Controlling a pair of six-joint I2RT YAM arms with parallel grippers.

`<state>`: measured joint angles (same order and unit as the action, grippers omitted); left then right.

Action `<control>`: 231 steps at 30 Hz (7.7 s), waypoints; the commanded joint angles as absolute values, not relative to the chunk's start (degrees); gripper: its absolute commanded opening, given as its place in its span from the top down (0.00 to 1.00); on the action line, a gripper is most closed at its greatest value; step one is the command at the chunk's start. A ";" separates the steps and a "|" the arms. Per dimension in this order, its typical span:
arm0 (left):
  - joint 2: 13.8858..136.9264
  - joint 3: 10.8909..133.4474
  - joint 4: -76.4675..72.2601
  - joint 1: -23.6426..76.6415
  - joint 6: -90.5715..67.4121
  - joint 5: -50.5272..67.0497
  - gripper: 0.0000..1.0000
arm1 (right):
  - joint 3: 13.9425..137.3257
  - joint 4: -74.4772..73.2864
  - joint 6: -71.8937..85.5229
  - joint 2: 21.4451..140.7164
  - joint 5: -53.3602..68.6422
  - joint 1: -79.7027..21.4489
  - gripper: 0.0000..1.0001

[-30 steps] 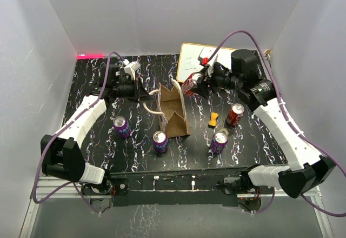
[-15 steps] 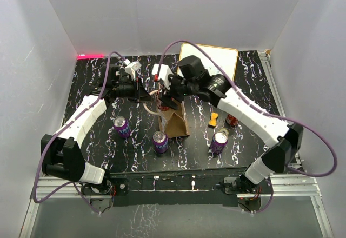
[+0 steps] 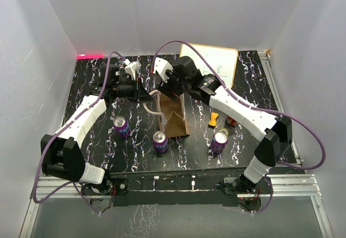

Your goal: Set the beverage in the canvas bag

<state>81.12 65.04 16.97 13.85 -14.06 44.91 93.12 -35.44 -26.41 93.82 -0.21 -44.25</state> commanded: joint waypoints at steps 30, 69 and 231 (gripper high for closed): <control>75.05 58.98 13.72 13.07 -13.22 46.58 1.00 | 91.21 -24.37 -17.98 88.60 7.13 -44.23 0.92; 72.66 52.24 11.44 11.22 -11.37 45.71 1.00 | 89.03 -14.52 -11.82 101.84 2.71 -44.00 0.92; 78.66 56.19 16.96 11.12 -6.60 41.33 1.00 | 52.64 -22.29 -12.50 68.86 5.55 -0.26 0.00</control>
